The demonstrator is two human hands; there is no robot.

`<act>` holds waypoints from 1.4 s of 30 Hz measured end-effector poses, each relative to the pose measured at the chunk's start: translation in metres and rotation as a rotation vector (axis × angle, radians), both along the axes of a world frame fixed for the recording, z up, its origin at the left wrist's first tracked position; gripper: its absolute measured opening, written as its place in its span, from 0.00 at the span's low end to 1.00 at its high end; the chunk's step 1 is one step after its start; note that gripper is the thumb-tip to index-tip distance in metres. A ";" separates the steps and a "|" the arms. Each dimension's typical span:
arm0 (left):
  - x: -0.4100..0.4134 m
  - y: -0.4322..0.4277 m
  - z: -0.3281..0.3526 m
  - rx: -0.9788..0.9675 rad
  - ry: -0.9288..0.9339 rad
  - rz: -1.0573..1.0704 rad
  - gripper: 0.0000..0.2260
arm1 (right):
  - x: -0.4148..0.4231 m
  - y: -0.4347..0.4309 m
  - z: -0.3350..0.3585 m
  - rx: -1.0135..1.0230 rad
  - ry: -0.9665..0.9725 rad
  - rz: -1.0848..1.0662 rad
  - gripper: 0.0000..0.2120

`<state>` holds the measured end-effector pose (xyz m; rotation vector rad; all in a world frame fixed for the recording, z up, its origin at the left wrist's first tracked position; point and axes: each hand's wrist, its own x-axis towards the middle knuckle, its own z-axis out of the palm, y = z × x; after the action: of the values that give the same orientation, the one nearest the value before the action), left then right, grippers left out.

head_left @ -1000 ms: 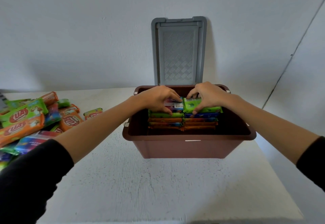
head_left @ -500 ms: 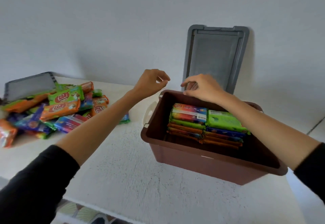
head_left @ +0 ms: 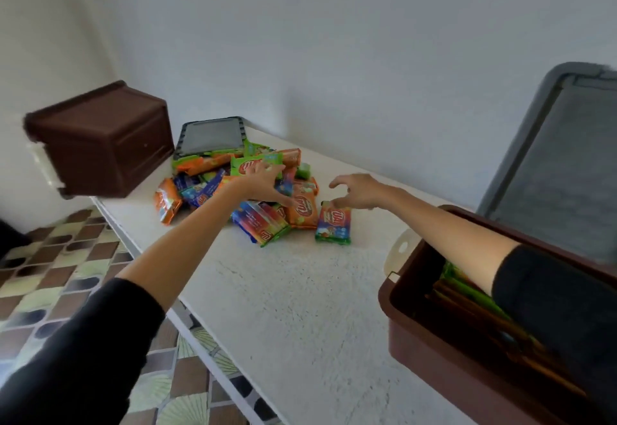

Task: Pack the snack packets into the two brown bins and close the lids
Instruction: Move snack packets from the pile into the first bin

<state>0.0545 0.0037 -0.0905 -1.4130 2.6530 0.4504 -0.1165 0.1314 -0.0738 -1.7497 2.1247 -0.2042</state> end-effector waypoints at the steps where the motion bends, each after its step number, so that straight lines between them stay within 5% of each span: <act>1: 0.009 -0.010 -0.005 0.037 -0.018 0.001 0.47 | 0.004 -0.009 -0.006 0.098 0.012 0.004 0.29; 4: 0.033 -0.040 -0.021 0.066 0.017 -0.011 0.45 | 0.014 -0.031 -0.025 0.276 0.099 -0.004 0.34; 12: 0.053 -0.052 -0.024 -0.059 0.220 -0.019 0.32 | 0.016 -0.055 -0.067 0.319 0.169 -0.015 0.36; 18: 0.043 -0.038 -0.020 -0.275 -0.131 0.049 0.41 | 0.015 -0.046 -0.058 0.363 0.224 0.010 0.45; 25: 0.039 -0.022 -0.013 0.057 -0.033 -0.175 0.32 | 0.010 -0.045 -0.061 0.271 0.264 0.032 0.41; 34: 0.034 -0.009 -0.008 -0.141 0.211 -0.095 0.27 | -0.004 -0.038 -0.040 0.007 0.255 -0.167 0.33; 42: -0.052 0.028 0.057 -0.251 0.295 -0.314 0.30 | -0.071 0.017 0.044 -0.314 0.228 -0.297 0.34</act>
<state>0.0023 0.0321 -0.0335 -1.0144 3.1944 0.3215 -0.1873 0.1485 -0.0303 -1.6763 2.6377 -0.4594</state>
